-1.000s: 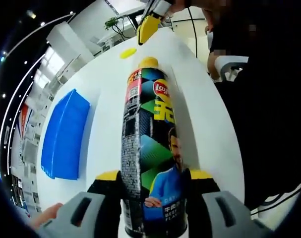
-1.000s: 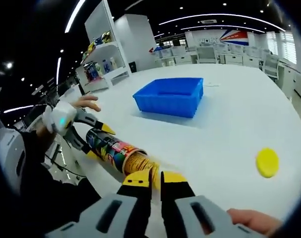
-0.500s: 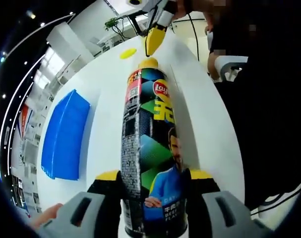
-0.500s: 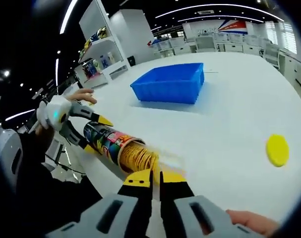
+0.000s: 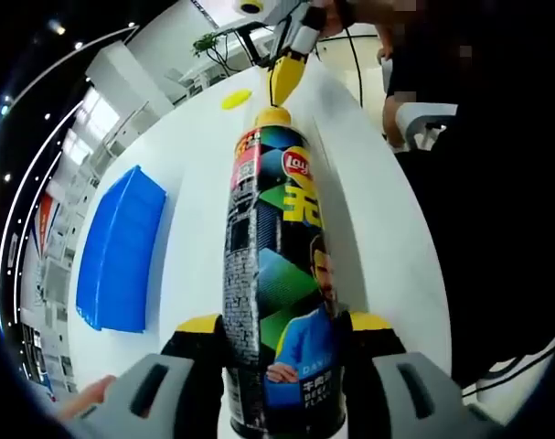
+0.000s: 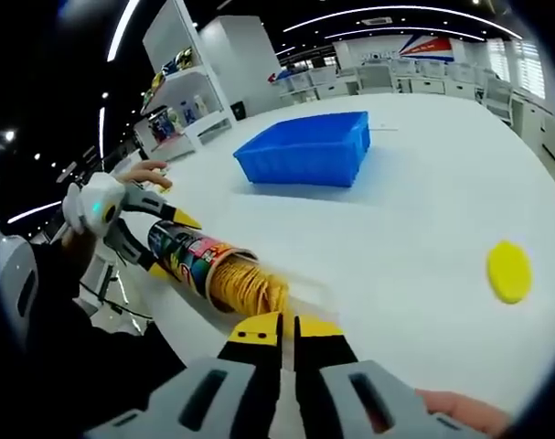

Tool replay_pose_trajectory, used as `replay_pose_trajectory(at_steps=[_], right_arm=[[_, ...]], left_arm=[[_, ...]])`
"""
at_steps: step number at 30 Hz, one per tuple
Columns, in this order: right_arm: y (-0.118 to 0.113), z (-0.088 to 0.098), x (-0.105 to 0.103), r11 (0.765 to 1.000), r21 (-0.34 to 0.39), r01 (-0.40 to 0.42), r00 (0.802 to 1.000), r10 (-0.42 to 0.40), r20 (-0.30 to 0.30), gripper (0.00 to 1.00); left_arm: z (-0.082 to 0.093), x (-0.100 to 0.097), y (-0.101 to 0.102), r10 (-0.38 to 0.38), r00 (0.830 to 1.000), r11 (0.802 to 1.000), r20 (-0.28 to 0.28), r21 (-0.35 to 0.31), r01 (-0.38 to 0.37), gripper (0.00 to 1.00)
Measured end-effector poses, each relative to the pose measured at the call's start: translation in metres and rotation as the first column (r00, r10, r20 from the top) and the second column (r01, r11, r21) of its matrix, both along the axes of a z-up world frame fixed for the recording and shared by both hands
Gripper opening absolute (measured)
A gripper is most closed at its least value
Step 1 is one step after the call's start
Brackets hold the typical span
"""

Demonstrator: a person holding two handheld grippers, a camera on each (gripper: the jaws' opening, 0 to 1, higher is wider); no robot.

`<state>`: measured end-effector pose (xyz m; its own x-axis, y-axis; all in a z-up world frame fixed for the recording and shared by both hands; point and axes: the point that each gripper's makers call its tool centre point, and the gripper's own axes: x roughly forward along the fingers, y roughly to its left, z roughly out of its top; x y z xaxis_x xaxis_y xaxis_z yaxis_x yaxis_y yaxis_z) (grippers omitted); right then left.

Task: Open the lid of the chip container on the table, take out the chips, place them into the box in front of the container, and close the lid

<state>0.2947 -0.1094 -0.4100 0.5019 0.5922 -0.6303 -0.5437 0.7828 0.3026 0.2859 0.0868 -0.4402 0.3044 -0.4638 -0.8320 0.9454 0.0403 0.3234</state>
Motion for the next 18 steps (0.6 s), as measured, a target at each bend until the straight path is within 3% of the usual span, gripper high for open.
replay_pose_trajectory(at_steps=[18], right_arm=[[0.0038,-0.0031,-0.0005,0.999,0.034,0.007,1.0,-0.006,-0.025,0.0]], left_arm=[[0.0002,0.0007,0.0004,-0.006,1.0,1.0,0.003,-0.011,0.006,0.51]])
